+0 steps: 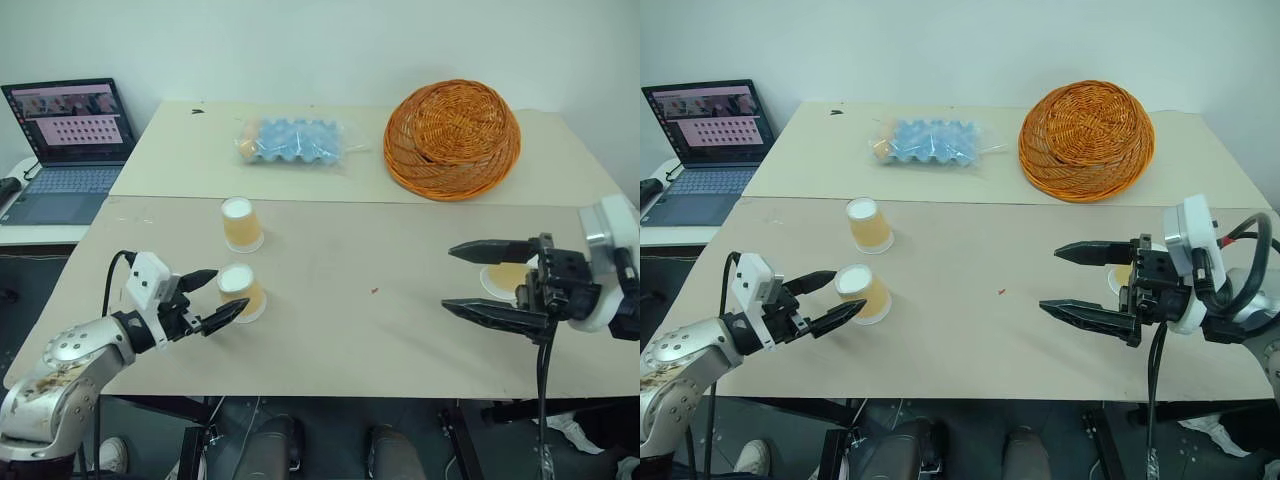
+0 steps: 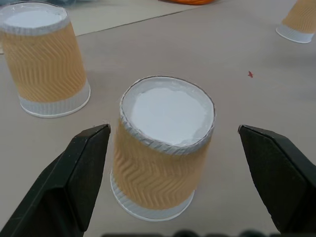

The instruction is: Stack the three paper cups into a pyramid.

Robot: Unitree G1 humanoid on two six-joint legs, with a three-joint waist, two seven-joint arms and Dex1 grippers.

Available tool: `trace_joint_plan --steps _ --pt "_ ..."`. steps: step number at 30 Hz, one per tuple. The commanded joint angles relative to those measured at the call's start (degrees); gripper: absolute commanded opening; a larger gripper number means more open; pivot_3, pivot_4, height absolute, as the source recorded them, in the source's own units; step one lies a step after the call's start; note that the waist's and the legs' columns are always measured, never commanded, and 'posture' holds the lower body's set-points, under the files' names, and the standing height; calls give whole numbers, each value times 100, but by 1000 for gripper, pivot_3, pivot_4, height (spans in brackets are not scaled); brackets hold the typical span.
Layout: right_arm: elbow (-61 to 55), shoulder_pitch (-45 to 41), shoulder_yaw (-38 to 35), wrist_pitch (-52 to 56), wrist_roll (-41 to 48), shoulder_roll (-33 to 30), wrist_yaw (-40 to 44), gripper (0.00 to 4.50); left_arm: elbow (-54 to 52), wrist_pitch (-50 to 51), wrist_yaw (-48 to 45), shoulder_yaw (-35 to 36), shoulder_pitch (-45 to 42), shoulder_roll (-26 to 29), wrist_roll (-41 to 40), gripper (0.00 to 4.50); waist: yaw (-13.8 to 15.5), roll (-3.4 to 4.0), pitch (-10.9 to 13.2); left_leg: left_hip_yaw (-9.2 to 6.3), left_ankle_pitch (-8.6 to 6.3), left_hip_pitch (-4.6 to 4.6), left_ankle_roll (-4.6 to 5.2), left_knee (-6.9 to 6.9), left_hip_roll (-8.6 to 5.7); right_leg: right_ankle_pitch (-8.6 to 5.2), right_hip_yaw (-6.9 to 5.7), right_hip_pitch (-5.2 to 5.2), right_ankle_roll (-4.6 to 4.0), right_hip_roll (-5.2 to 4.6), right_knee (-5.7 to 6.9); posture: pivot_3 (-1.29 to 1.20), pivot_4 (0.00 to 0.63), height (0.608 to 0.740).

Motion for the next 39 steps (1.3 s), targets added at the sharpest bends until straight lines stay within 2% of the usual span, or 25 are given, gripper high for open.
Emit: trace_joint_plan --steps 1,9,17,20,23,31,35,39 --pt "-201 0 -311 58 132 -61 -110 4500 94 -261 -81 -104 -159 -25 192 4434 -3 0 0 0 0 0 0 0 0 0 0 0 0 0 -1 0 150 726" --pt "-407 123 -479 135 259 1 -370 4500 391 -397 -187 -593 -611 -167 501 4434 9 0 0 0 0 -1 1 0 -1 2 0 1 3 -1 -3 0 150 726" --pt "-509 275 -558 104 268 7 -496 4500 544 -293 -137 -709 -948 -327 556 4434 9 -1 0 0 0 -1 5 1 -2 2 0 2 4 1 -2 0 150 726" --pt "-522 314 -562 85 245 8 -518 4500 563 -316 -168 -720 -958 -310 605 3724 8 -1 0 0 2 -1 9 2 -1 3 0 3 5 3 -1 0 150 726" --pt "-512 336 -556 61 203 15 -535 4500 579 -315 -214 -700 -966 -281 605 2559 7 -2 0 1 4 -1 12 2 -2 3 0 3 5 3 -2 0 150 726" --pt "-479 366 -487 16 78 12 -523 4500 508 -280 -76 -733 -1141 -354 676 2530 15 -2 0 0 5 -1 13 2 -2 3 0 3 5 4 -2 0 150 726" --pt "-415 274 -533 11 59 -7 -556 4500 506 -289 -72 -1204 -2393 -874 540 2530 108 -5 0 -4 6 -4 16 11 -5 6 -8 6 11 5 1 0 150 726" --pt "-421 290 -645 18 10 -21 -567 4500 1036 -415 -395 -1875 -3401 -1476 702 2530 157 -10 -2 -5 24 -10 51 23 -17 11 -12 14 20 8 -2 0 150 726"
